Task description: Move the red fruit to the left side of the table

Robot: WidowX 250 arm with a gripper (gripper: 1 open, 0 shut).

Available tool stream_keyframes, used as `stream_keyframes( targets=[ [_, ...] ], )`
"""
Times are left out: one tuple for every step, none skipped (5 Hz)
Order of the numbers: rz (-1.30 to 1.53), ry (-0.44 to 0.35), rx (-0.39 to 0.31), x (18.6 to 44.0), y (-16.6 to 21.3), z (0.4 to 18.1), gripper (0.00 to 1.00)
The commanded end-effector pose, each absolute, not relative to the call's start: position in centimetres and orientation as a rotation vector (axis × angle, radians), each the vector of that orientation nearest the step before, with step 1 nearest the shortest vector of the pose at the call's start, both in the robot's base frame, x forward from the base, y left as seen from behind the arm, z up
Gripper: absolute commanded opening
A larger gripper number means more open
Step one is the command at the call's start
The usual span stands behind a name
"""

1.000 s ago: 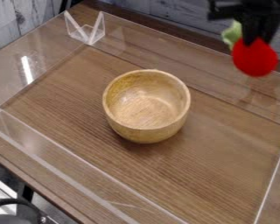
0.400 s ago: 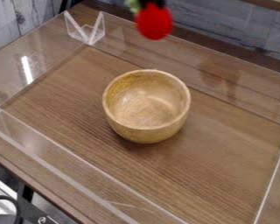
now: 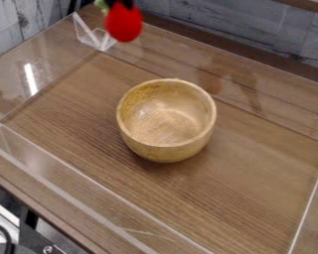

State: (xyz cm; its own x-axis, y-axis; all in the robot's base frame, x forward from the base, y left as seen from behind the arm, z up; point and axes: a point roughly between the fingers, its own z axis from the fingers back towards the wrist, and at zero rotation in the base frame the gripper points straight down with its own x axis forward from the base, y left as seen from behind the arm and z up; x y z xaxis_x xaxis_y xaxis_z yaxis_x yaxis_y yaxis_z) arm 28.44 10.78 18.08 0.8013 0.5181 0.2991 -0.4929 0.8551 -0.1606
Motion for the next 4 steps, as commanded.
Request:
stream_keyframes(
  targets=[
    [0.528,-0.383,-0.044,28.7,12.3,18.6,0.0],
    [0.525,-0.366,-0.034,28.5,13.4,17.6,0.0],
    [0.518,-0.35,-0.03,28.1,14.3,16.8,0.0],
    [0.505,-0.338,-0.024,27.9,15.0,15.1,0.0]
  ],
)
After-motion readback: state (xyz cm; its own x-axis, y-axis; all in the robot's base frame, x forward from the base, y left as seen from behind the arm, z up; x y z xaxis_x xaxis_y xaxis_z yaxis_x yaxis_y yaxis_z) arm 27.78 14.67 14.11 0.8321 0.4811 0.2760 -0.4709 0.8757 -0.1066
